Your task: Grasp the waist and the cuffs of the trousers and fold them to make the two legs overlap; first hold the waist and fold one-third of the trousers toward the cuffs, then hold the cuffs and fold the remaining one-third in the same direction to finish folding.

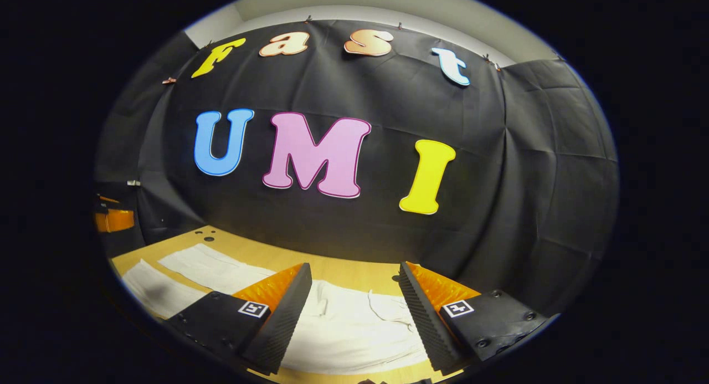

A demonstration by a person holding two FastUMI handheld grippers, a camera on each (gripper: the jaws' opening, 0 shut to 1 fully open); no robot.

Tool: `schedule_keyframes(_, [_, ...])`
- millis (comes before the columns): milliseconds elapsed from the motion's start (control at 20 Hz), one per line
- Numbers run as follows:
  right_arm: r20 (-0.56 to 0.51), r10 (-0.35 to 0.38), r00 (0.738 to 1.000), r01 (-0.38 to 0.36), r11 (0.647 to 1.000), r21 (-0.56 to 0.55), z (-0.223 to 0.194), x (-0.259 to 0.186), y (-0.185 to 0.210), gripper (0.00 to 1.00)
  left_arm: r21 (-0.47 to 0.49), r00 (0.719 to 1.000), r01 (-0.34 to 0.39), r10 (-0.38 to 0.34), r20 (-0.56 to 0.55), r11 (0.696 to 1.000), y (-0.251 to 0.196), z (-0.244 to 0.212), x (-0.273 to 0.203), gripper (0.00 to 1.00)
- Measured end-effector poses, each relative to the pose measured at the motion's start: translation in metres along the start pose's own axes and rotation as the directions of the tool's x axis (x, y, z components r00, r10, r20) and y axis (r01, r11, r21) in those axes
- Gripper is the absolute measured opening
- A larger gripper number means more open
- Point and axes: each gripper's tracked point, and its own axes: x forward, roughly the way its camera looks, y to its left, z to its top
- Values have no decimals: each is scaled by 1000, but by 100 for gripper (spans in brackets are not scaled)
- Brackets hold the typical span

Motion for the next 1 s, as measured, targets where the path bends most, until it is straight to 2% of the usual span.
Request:
schedule_keyframes(150, [-14,20,1000,-21,995,-92,-13,12,-20,97,16,1000,-17,17,-12,1000,3,-3,4,95])
schedule_keyframes(300, [-35,65,997,-71,974,-213,-29,23,-40,97,25,999,-40,40,-32,999,6,-9,5,95])
schedule_keyframes(450, [-102,143,984,-169,928,-332,-61,28,-56,98,45,996,-72,74,-53,996,13,-18,4,95])
schedule_keyframes(600, [-206,211,955,-282,862,-422,-105,30,-72,98,62,991,-107,112,-75,992,19,-28,1,96])
schedule_keyframes(700, [-258,260,930,-358,797,-487,-129,28,-81,98,65,986,-129,134,-96,990,23,-37,-3,96])
schedule_keyframes(750, [-290,289,912,-404,750,-523,-142,27,-85,98,65,983,-139,146,-110,988,24,-42,-6,96])
schedule_keyframes(850, [-410,336,848,-524,644,-557,-188,18,-93,98,69,976,-162,170,-134,984,29,-55,-10,95])
schedule_keyframes(1000, [-521,346,780,-622,513,-591,-236,6,-108,98,70,960,-197,207,-187,978,39,-76,-17,95])
